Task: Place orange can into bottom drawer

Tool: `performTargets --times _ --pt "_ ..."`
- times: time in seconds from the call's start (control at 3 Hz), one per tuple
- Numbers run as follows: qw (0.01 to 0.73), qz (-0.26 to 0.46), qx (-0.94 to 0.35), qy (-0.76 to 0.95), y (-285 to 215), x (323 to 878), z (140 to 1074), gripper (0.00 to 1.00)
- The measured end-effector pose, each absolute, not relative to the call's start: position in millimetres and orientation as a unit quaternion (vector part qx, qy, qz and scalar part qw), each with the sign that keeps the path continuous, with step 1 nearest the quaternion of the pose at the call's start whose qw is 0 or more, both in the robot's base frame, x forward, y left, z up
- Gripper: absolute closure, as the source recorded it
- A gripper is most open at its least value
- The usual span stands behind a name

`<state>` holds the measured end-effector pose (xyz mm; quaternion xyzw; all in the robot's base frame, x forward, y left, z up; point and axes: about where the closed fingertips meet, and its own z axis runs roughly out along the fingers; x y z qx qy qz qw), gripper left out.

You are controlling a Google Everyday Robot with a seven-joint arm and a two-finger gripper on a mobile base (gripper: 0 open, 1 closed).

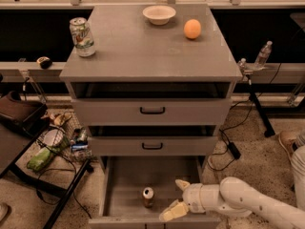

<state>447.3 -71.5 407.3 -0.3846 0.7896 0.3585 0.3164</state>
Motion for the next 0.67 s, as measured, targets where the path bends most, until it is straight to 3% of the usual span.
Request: performTargets --times 0.67 --pt "0.277 0.279 -0.395 0.830 -88 433 504 0.00"
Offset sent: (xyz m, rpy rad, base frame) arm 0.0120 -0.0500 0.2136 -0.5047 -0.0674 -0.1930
